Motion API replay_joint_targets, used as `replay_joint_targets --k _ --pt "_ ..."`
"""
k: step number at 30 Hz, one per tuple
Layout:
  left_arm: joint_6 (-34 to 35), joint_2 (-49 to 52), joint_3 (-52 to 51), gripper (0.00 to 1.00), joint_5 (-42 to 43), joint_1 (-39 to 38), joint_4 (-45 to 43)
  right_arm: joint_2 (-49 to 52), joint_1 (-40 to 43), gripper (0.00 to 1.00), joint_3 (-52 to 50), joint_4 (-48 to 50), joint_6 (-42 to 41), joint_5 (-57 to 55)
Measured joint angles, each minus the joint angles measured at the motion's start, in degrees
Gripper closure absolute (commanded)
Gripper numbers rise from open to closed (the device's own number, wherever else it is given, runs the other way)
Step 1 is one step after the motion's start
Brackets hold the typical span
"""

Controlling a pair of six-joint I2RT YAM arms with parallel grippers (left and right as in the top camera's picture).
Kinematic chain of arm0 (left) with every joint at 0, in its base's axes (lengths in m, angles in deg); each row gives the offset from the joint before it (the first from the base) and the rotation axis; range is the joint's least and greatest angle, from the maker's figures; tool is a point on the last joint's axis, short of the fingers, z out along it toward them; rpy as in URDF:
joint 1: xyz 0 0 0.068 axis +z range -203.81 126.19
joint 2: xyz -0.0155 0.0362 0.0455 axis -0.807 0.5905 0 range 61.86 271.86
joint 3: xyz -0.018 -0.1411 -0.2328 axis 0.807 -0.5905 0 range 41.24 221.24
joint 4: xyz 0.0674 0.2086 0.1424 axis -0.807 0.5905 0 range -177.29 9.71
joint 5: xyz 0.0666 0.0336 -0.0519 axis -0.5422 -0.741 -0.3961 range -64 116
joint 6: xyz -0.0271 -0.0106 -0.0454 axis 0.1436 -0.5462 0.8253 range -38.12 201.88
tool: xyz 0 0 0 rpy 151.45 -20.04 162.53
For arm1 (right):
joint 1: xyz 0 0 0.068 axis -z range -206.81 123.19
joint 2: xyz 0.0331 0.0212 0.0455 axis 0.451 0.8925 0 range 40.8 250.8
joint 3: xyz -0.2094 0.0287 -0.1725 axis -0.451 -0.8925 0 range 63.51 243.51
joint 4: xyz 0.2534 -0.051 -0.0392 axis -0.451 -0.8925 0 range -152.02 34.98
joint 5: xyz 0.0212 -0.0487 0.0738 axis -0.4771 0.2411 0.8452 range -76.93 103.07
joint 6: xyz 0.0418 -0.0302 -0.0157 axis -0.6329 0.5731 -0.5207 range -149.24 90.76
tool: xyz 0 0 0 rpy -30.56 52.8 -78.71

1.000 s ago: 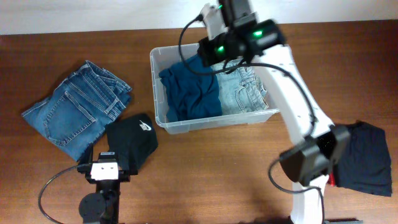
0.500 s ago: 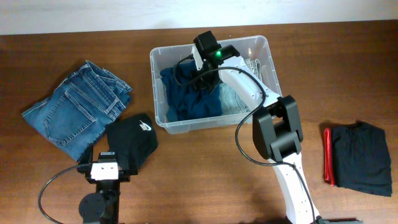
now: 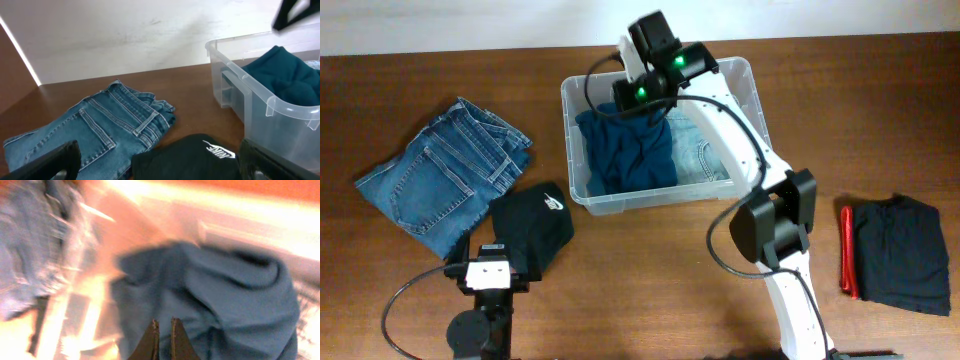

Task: Pack container
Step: 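Press the teal shirt down once more and lift the right gripper out, then move the right gripper to the folded black shirt on the right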

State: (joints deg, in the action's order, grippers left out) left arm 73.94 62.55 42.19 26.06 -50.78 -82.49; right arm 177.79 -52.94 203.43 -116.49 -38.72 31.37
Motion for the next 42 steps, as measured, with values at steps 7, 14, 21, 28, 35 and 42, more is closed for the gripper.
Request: replay_joint_targets --k 7,14,21,28,35,42 --pt "0.0 0.0 0.0 0.0 0.0 0.0 0.0 -2.8 -4.7 0.96 1.5 3.0 0.0 -1.9" --pt "0.0 0.0 0.0 0.0 0.0 0.0 0.0 3.9 -7.3 0.96 0.4 3.8 0.0 -5.7" --pt "0.0 0.0 0.0 0.0 0.0 0.0 0.0 11.1 -7.2 0.96 -0.3 3.8 0.0 -8.0" --pt "0.0 0.0 0.0 0.0 0.0 0.0 0.0 13.2 -7.0 0.96 -0.3 4.2 0.0 -8.4" --pt "0.0 0.0 0.0 0.0 0.0 0.0 0.0 12.3 -6.2 0.96 2.4 -0.3 0.0 -8.4" --pt "0.0 0.0 0.0 0.0 0.0 0.0 0.0 -0.2 -2.2 0.96 11.3 -13.9 0.0 -12.4"
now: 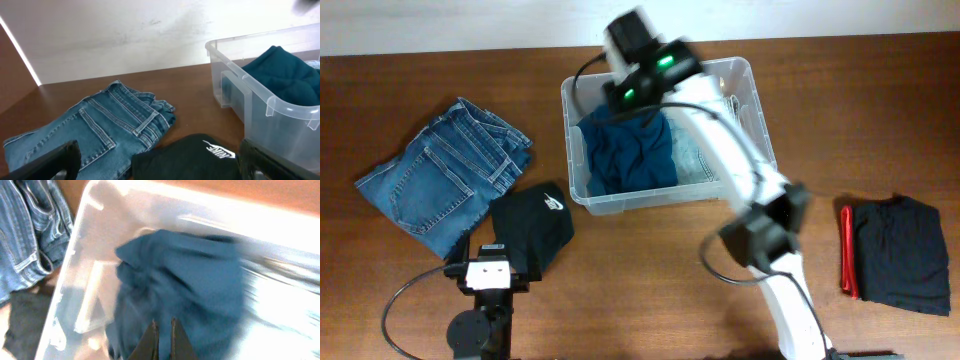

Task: Pack container
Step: 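Move the right gripper to the folded black shirt on the right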

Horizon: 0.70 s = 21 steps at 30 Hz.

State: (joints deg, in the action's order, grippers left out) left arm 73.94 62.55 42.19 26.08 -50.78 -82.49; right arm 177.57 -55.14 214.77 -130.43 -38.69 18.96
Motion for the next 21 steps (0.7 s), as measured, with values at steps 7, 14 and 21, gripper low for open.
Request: replay_joint_targets --k 7,14,21 --pt "0.0 0.0 0.0 0.0 0.0 0.0 0.0 -15.7 14.1 0.96 3.3 -13.2 -0.8 -8.4" --pt "0.0 0.0 0.0 0.0 0.0 0.0 0.0 -15.3 33.6 0.96 -0.7 -21.6 -3.4 -9.4" --pt "0.0 0.0 0.0 0.0 0.0 0.0 0.0 -14.6 44.9 0.84 -15.8 -21.4 -4.1 -8.6"
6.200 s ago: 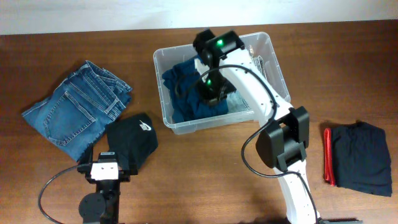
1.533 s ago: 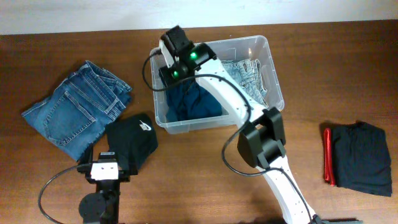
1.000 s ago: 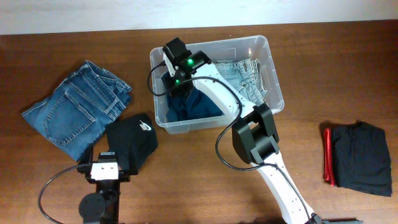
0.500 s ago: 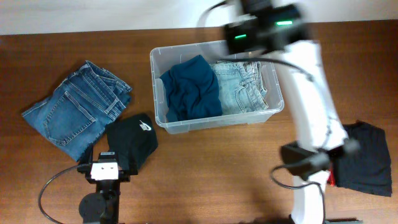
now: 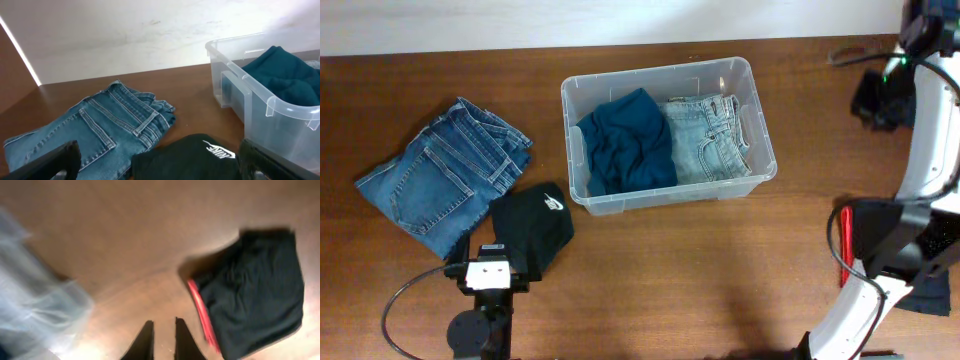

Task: Pack container
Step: 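Move the right gripper to the folded black shirt on the right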

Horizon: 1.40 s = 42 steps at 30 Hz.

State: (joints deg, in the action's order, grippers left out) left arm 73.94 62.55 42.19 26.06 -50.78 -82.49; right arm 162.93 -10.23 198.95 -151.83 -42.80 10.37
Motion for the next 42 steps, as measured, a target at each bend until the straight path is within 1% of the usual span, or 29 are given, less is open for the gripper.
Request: replay_joint_targets --k 3,8,13,20,24,34,37,39,40,41,42 --pt "0.0 0.0 0.0 0.0 0.0 0.0 0.0 0.1 2.4 0.8 -8.0 1.5 -0.3 0.2" --pt "0.0 0.0 0.0 0.0 0.0 0.0 0.0 0.7 6.2 0.73 -14.3 1.2 -2.0 0.2" --pt "0.0 0.0 0.0 0.0 0.0 0.0 0.0 0.7 9.4 0.71 -16.0 -0.3 -2.5 -1.5" --pt "0.0 0.0 0.0 0.0 0.0 0.0 0.0 0.7 9.0 0.7 -21.2 0.0 -0.9 -5.1" --pt "0.0 0.0 0.0 0.0 0.0 0.0 0.0 0.7 8.9 0.67 -24.5 0.6 0.5 -6.4" --pt "0.0 0.0 0.0 0.0 0.0 0.0 0.0 0.4 8.9 0.69 -25.3 -0.3 4.0 -5.9" --pt "0.0 0.0 0.0 0.0 0.0 0.0 0.0 -2.4 8.9 0.69 -26.4 -0.1 4.9 -5.2" --pt "0.0 0.0 0.0 0.0 0.0 0.0 0.0 -7.7 8.9 0.67 -28.7 0.1 5.1 -4.7" --pt "0.0 0.0 0.0 0.0 0.0 0.0 0.0 -11.0 8.9 0.6 -29.9 0.0 5.2 -4.7" --pt "0.0 0.0 0.0 0.0 0.0 0.0 0.0 -17.2 8.9 0.53 -31.6 -0.3 5.3 -4.5" --pt "0.0 0.0 0.0 0.0 0.0 0.0 0.0 -20.9 8.9 0.18 -32.5 0.5 5.4 -4.5"
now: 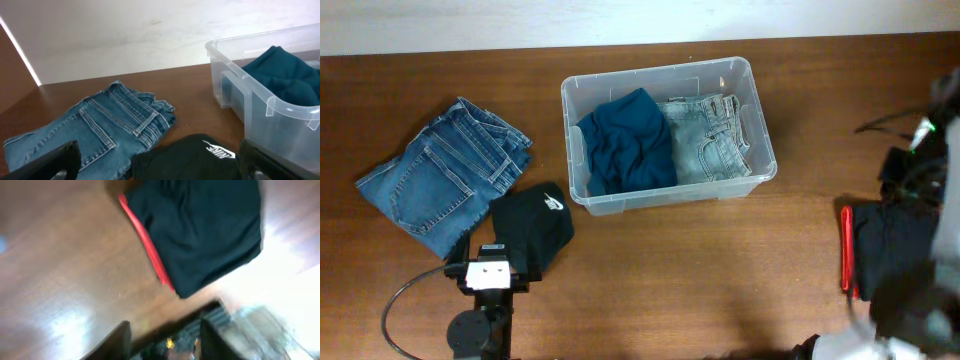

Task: Pack container
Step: 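Move the right gripper to the folded black shirt on the right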

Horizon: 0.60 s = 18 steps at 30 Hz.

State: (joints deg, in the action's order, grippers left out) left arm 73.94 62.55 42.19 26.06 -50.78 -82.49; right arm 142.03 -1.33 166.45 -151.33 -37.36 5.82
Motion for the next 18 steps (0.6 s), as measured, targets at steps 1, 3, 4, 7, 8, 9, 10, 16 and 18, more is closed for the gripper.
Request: replay_joint_targets --k 1,3,4,7,8,9,10,16,18 --pt "0.0 0.0 0.0 0.0 0.0 0.0 0.0 -4.7 0.0 0.01 -1.9 1.2 0.2 -0.3" --pt "0.0 0.0 0.0 0.0 0.0 0.0 0.0 -13.1 0.0 0.01 -5.5 3.0 0.1 -0.4" --pt "0.0 0.0 0.0 0.0 0.0 0.0 0.0 -16.7 0.0 0.01 -7.6 5.3 0.2 -0.4" --pt "0.0 0.0 0.0 0.0 0.0 0.0 0.0 -23.6 0.0 0.01 -13.8 10.6 0.5 -0.5" --pt "0.0 0.0 0.0 0.0 0.0 0.0 0.0 -24.7 0.0 0.01 -16.1 12.0 0.5 -0.5" --pt "0.0 0.0 0.0 0.0 0.0 0.0 0.0 -25.0 0.0 0.02 -17.7 12.7 0.5 -0.5" --pt "0.0 0.0 0.0 0.0 0.0 0.0 0.0 -25.0 0.0 0.02 -20.6 14.8 0.6 -0.5" --pt "0.0 0.0 0.0 0.0 0.0 0.0 0.0 -20.5 0.0 0.02 -35.1 25.4 0.6 -0.2" --pt "0.0 0.0 0.0 0.0 0.0 0.0 0.0 -18.2 0.0 0.02 -38.2 29.3 0.6 0.2"
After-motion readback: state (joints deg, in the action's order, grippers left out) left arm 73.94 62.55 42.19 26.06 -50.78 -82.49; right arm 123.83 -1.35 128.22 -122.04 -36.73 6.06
